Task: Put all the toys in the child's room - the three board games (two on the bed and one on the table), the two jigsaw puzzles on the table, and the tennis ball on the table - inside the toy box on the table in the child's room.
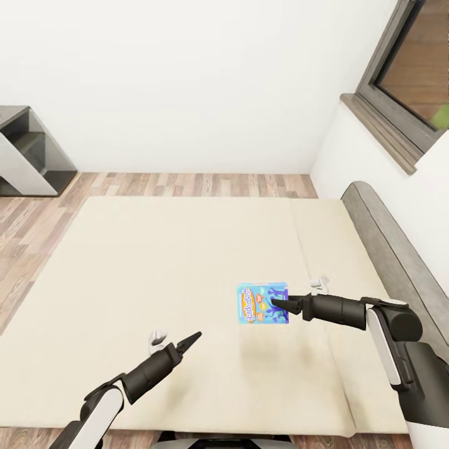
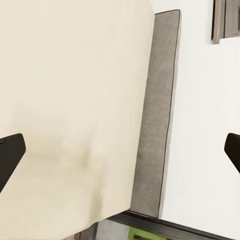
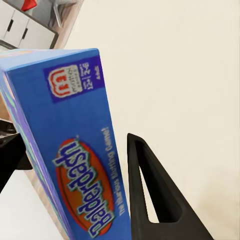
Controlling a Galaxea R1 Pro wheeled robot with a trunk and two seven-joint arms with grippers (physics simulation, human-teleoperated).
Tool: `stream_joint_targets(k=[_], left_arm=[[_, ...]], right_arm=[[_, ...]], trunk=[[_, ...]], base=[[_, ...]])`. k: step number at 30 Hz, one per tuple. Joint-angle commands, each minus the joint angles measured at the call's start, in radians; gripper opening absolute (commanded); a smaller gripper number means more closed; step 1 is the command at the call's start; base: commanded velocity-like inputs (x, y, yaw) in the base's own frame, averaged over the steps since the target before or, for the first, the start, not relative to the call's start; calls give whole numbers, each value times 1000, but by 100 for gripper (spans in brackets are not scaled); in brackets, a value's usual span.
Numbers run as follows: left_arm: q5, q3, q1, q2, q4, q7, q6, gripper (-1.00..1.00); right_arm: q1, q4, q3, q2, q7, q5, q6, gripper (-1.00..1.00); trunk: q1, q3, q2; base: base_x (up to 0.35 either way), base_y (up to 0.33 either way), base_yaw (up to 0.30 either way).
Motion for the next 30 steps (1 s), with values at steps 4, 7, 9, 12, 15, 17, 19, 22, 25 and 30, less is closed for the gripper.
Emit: stream_joint_targets(k=[4,7,9,12,15,17,19,22,25,30], left_arm=[[9,-1,-1,-3,4,1,6,100],[8,-2,-1,-5,6,1,6,100],[8,-2,-1,-5,7,1,6,100],[8,-2,-1,-6,8,1,6,100],[8,-2,-1,-6,8,1,6,100],[8,-2,-2,-7,8,1,6,100],[8,-2,-2,-7,8,1,6,100],[8,-2,-2,-7,9,1,6,100],[8,-3,-2,-7,9,1,6,100],[8,-3,-2,-7,9,1,7,100]], right_arm=[[-1,-1,0,0,2,-7,8,-100],[-1,-1,1,0,2,-7,8,-100],[-1,-1,1,0,2,-7,8,-100],[-1,-1,3,0,2,-7,7,-100],[-1,-1,4,1,2,-7,7,-100],[-1,-1,5,1,2,-7,7,-100],[-1,-1,5,1,2,-6,7,-100],[-1,-1,6,1,2,-6,7,-100],[-1,-1,6,1,2,-6,7,-100],[-1,-1,4,0,2,-6,8,-100]], trunk=[[1,5,-2],[1,10,-2],[1,13,-2],[1,18,-2],[1,23,-2],[1,26,-2],[1,30,-2],[1,35,-2],[1,39,-2],[1,48,-2]], base=[[0,0,0],[0,0,0],[0,0,0],[0,0,0],[0,0,0],[0,0,0],[0,0,0],[0,0,0],[0,0,0],[0,0,0]])
